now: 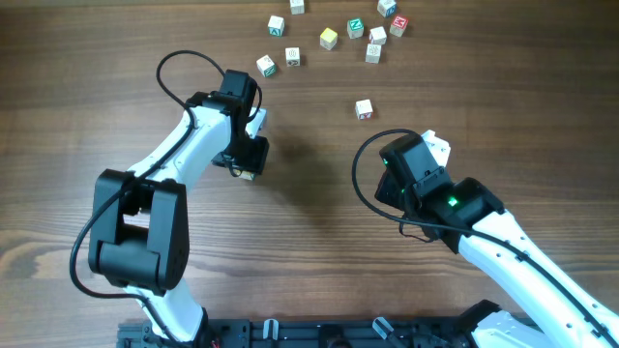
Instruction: Form a tower
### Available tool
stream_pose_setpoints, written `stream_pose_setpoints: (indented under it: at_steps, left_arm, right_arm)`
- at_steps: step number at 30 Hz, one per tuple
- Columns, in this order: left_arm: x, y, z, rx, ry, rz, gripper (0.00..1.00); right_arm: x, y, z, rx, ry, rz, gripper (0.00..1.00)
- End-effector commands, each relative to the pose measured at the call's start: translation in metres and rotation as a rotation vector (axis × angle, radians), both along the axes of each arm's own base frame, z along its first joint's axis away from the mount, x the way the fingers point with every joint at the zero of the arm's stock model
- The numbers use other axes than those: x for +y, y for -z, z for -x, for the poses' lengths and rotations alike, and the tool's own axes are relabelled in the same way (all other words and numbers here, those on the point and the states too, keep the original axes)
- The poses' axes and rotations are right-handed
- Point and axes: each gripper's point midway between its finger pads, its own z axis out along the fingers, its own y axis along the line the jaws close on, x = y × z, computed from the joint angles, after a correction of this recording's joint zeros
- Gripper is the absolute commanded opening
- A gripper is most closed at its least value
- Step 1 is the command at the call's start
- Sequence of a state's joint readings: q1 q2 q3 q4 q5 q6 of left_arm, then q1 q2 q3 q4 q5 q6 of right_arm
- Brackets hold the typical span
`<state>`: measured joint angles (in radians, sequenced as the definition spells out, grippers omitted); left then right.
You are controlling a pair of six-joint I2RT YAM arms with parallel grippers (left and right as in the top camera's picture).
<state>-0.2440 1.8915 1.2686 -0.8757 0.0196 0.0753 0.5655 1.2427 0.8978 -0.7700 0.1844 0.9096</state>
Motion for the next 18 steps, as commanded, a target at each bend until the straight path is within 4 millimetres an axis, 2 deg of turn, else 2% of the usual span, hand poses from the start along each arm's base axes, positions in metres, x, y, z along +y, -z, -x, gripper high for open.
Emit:
stream_pose_setpoints:
  at_steps: [1, 3, 7, 10, 18]
  left_arm:
    - [0.0027, 0.0062, 0.004, 0.02, 0.022, -0.016, 0.54]
    - [0.0027, 0.0062, 0.004, 0.02, 0.022, -0.016, 0.57]
    - [0.0028, 0.0063, 0.004, 0.02, 0.022, -0.016, 0.84]
    - [0.0023, 0.0062, 0.0023, 0.012, 0.025, -0.015, 0.88]
    - [0.0019, 0.0061, 0.0004, 0.004, 0.048, -0.015, 0.88]
  right_arm:
    - [-0.0059, 0.0046, -0.0015, 0.0, -0.001, 0.037, 0.1]
    - [-0.006, 0.0046, -0.0014, 0.0, -0.001, 0.038, 0.1]
    - [-0.006, 0.0046, -0.0014, 0.0, -0.001, 0.037, 0.1]
    - [-0.006, 0.0046, -0.0014, 0.0, -0.001, 0.037, 0.1]
    - [-0.006, 0.0046, -0.0015, -0.001, -0.001, 0.038, 0.1]
